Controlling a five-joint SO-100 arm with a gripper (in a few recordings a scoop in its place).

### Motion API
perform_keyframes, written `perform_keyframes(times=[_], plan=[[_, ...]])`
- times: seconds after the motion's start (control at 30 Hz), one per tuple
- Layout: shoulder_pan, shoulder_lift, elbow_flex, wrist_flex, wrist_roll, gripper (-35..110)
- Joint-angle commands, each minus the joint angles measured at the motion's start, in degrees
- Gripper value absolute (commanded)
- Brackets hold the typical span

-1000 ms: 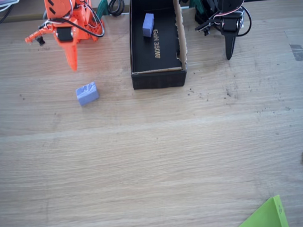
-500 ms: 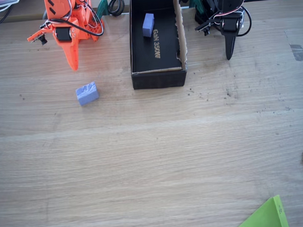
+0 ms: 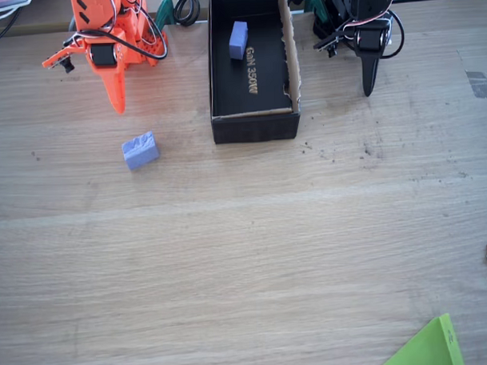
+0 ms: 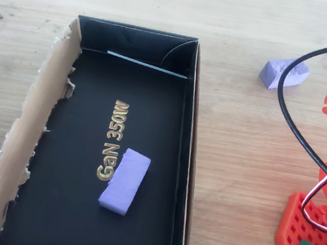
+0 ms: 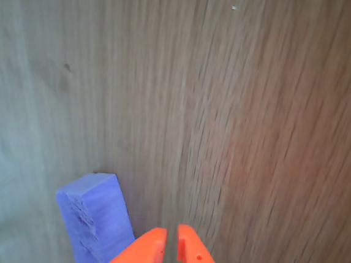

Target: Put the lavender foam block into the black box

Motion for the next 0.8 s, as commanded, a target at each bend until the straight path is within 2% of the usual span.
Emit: perform_keyframes(times=[0.0,0.23,0.6,0.77], plan=[[2.2,0.79,0.18,0.26,-0.18,0],[2.72,0.79,0.18,-1.41,0.53,0],[0.35,0.79,0.0,-6.42,9.23,0],[-1.14,0.79,-2.46,-4.83,13.71,0]])
